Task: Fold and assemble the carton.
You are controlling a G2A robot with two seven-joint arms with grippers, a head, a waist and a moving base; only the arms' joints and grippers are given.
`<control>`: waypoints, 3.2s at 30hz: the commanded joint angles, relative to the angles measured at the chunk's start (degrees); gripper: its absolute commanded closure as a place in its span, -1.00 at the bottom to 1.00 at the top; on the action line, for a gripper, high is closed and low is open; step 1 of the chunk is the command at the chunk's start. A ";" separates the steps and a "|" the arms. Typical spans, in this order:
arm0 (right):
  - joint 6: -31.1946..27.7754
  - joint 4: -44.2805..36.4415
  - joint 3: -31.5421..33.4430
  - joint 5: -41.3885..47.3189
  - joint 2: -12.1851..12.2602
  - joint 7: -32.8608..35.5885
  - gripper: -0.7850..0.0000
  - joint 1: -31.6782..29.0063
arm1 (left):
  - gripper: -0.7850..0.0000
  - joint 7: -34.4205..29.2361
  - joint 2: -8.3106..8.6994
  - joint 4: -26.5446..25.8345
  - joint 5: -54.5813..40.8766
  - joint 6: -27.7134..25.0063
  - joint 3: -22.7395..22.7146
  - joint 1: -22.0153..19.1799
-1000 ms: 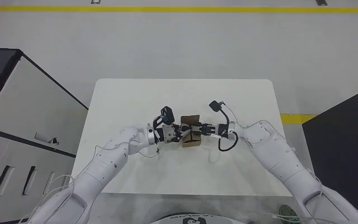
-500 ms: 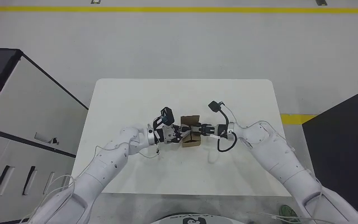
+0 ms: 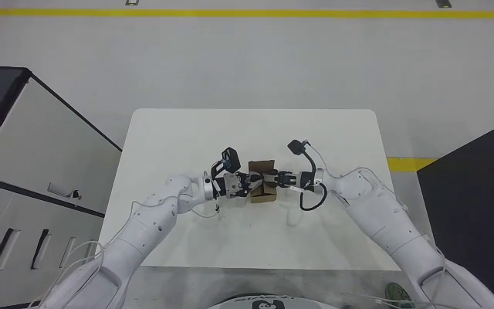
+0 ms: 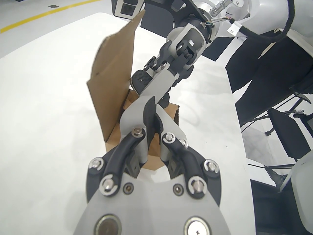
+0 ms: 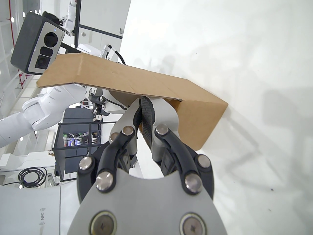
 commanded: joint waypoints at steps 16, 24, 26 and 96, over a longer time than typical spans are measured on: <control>1.10 -0.17 0.24 -0.90 -0.25 0.83 1.00 -0.07 | 1.00 0.38 -0.12 -0.15 0.15 -0.72 -0.72 0.34; 0.84 -0.59 0.63 -1.18 -0.25 0.87 1.00 -0.45 | 1.00 0.19 -0.25 0.06 0.12 -0.86 -0.82 0.39; 1.06 -0.57 0.56 -1.24 -0.31 0.96 1.00 -0.42 | 1.00 0.13 -0.29 0.06 0.17 -0.90 -0.82 0.39; 1.64 -1.95 2.51 -1.82 -0.70 1.78 1.00 -2.02 | 1.00 -0.39 -0.41 -0.59 -0.03 -2.12 -2.94 1.91</control>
